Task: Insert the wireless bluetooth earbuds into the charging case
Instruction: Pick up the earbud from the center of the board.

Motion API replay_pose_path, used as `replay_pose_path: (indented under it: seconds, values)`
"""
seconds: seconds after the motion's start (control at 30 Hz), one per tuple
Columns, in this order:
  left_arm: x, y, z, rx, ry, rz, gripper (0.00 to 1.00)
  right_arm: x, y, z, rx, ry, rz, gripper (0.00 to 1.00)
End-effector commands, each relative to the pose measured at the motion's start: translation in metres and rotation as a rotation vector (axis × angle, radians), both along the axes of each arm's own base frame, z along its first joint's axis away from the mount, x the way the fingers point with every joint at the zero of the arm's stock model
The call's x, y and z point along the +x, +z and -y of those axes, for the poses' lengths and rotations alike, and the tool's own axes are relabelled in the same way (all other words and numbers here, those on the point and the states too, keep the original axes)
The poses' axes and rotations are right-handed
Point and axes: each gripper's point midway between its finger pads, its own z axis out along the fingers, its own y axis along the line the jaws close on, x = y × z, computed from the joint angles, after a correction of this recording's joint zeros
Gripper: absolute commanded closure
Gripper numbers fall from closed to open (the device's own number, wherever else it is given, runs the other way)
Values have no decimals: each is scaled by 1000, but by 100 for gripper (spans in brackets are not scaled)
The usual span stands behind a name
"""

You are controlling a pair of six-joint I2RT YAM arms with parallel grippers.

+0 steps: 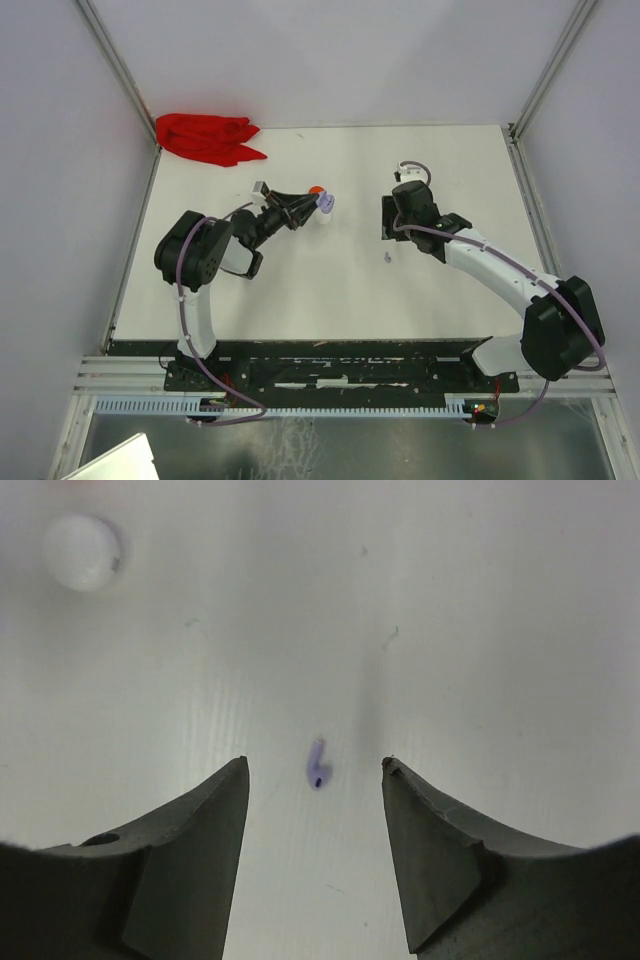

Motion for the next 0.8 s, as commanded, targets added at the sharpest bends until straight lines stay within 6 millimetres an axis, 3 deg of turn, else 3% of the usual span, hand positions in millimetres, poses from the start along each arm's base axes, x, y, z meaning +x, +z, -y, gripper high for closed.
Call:
replay_pose_path:
  seconds: [0.0,0.37,0.77]
  values:
    - [-17,47,-7,-62,3,214,97,-28,-39,34,-150,-92,-167,36]
    - [-19,44,-8,-57,-1,206,97,-36,-92,56,-330,-129,-304,33]
    - [-16,40,-15,-52,6,196,97,-29,-116,42,-320,-83,-353,32]
